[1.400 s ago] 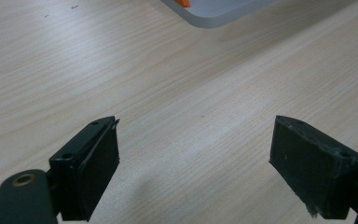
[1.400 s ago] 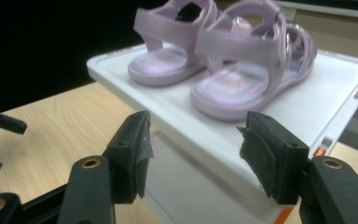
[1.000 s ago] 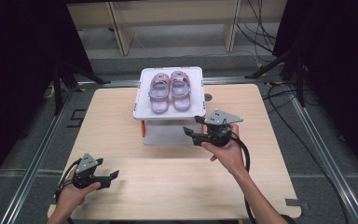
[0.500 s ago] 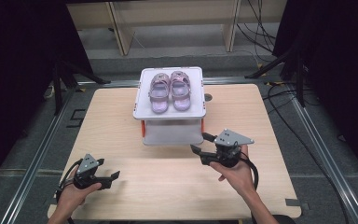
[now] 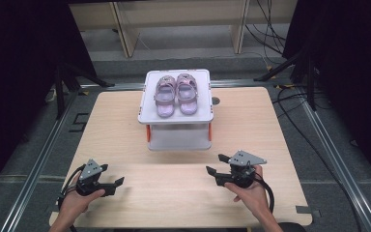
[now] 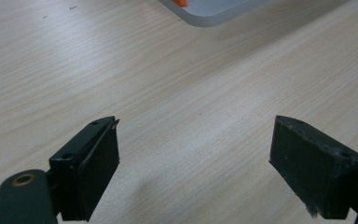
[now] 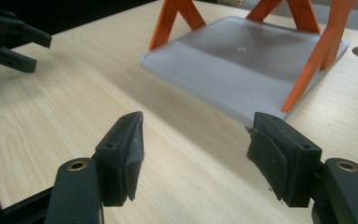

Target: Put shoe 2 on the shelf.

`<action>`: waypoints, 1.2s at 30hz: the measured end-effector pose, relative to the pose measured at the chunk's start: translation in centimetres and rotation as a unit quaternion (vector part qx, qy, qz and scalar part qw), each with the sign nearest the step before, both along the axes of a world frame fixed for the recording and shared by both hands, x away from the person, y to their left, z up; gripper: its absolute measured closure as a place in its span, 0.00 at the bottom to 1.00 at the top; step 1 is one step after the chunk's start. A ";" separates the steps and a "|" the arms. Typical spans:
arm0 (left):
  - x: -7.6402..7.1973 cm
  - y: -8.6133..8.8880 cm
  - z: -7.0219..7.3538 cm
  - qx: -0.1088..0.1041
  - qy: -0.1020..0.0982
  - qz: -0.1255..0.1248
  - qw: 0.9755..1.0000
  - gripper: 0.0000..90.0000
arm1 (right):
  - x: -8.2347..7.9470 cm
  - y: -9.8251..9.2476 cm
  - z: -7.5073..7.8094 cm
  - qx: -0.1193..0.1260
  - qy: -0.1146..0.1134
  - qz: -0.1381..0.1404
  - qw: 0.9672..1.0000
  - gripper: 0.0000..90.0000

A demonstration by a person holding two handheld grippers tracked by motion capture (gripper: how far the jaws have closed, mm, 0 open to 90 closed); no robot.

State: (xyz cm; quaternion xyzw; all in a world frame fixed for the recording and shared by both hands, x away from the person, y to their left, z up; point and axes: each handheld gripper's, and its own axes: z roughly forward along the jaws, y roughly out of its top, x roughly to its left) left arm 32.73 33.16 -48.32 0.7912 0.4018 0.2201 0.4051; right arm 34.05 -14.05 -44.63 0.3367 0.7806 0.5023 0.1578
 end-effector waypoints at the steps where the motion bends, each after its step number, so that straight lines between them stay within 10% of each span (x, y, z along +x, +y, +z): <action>1: 0.0 0.0 0.0 -0.001 0.000 0.000 1.000 0.17 | 0.1 0.0 -0.3 0.007 -0.003 -0.001 1.000 0.38; 36: 0.0 -0.1 -0.1 -0.004 0.001 0.001 1.000 0.17 | -2.0 -2.1 -1.6 -0.033 0.036 -0.034 0.998 0.31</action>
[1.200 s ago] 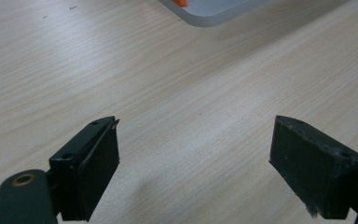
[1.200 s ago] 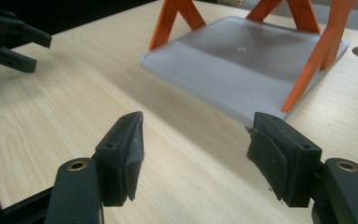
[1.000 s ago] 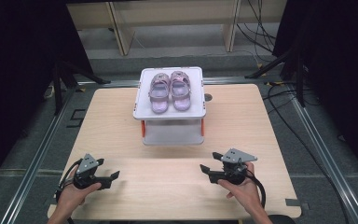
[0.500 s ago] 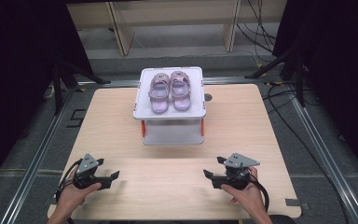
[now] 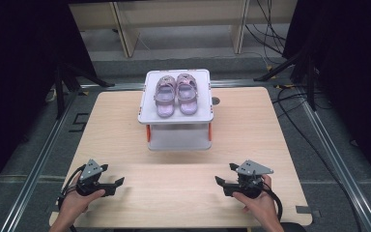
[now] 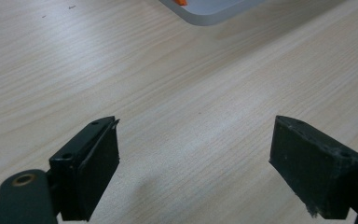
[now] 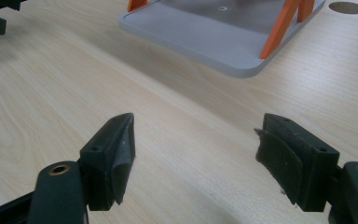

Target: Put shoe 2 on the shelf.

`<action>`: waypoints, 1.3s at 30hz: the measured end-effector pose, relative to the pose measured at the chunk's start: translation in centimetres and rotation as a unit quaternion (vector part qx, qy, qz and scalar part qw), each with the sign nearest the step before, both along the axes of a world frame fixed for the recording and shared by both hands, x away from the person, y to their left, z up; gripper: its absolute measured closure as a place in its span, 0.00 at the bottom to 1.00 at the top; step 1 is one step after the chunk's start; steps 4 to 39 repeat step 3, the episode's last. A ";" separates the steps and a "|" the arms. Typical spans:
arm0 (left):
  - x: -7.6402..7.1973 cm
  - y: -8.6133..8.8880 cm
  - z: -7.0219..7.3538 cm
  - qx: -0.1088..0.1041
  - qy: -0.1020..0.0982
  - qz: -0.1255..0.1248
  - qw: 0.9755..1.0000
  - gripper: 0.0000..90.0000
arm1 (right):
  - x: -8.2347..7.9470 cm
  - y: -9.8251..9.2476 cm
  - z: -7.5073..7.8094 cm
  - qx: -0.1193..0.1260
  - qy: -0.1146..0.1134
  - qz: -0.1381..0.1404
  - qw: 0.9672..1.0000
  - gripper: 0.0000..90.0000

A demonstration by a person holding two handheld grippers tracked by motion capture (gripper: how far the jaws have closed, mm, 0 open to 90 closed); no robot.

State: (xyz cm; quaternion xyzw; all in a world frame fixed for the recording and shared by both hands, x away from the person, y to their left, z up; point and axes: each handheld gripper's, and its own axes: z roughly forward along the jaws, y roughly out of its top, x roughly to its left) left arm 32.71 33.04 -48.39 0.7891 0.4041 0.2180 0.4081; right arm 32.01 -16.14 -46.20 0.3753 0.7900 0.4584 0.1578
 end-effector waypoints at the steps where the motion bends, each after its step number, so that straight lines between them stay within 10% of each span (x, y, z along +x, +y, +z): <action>1: 0.0 0.0 0.0 0.000 0.000 0.000 1.000 0.17 | 0.0 0.0 0.0 0.000 -0.001 0.003 1.000 0.31; 39: 0.1 0.0 0.0 0.002 -0.004 -0.004 1.000 0.17 | 0.0 0.0 0.0 0.000 -0.001 0.003 1.000 0.31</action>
